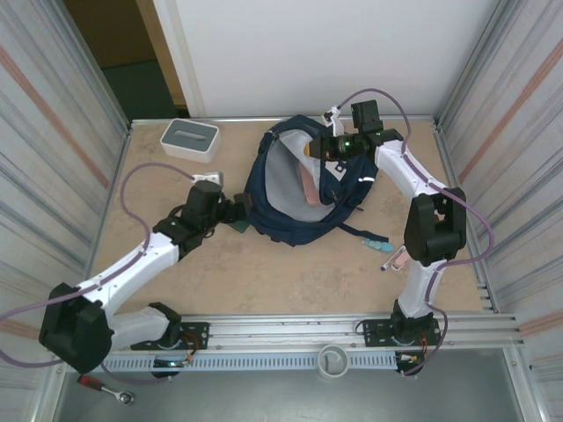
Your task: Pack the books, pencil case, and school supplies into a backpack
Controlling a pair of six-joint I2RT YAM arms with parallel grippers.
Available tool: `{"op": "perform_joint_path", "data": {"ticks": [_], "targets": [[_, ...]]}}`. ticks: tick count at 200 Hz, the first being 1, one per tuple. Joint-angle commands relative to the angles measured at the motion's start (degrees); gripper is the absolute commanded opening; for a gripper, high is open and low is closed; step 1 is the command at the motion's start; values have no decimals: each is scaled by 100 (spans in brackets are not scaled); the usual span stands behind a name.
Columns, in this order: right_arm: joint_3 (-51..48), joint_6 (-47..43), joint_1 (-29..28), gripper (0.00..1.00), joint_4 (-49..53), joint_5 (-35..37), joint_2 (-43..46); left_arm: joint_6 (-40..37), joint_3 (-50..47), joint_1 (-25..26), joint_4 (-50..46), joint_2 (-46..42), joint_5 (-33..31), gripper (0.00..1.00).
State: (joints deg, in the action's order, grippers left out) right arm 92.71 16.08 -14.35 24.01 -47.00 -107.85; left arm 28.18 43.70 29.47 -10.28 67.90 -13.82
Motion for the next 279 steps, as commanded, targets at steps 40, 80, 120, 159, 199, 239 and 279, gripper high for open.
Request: {"op": "perform_joint_path", "data": {"ticks": [40, 80, 120, 159, 199, 239, 279], "targets": [[-57, 18, 29, 7, -204, -125, 63, -665, 1212, -533, -315, 2272, -839, 99], [-116, 10, 30, 7, -201, -129, 82, -822, 1890, -661, -300, 3353, -952, 99], [-207, -8, 37, 7, -212, -107, 89, -808, 1730, -759, -407, 3477, -993, 99], [-256, 93, 29, 7, -369, -182, -14, -872, 1215, -768, -484, 3002, -1188, 99], [-301, 98, 11, 7, -405, -186, -54, -774, 720, -766, -536, 2531, -1104, 99], [-349, 89, 11, 8, -423, -207, -61, -620, 242, -764, -602, 2070, -731, 99], [-407, 71, 20, 8, -432, -204, -52, -780, -28, -761, -846, 1535, -221, 99]]}}
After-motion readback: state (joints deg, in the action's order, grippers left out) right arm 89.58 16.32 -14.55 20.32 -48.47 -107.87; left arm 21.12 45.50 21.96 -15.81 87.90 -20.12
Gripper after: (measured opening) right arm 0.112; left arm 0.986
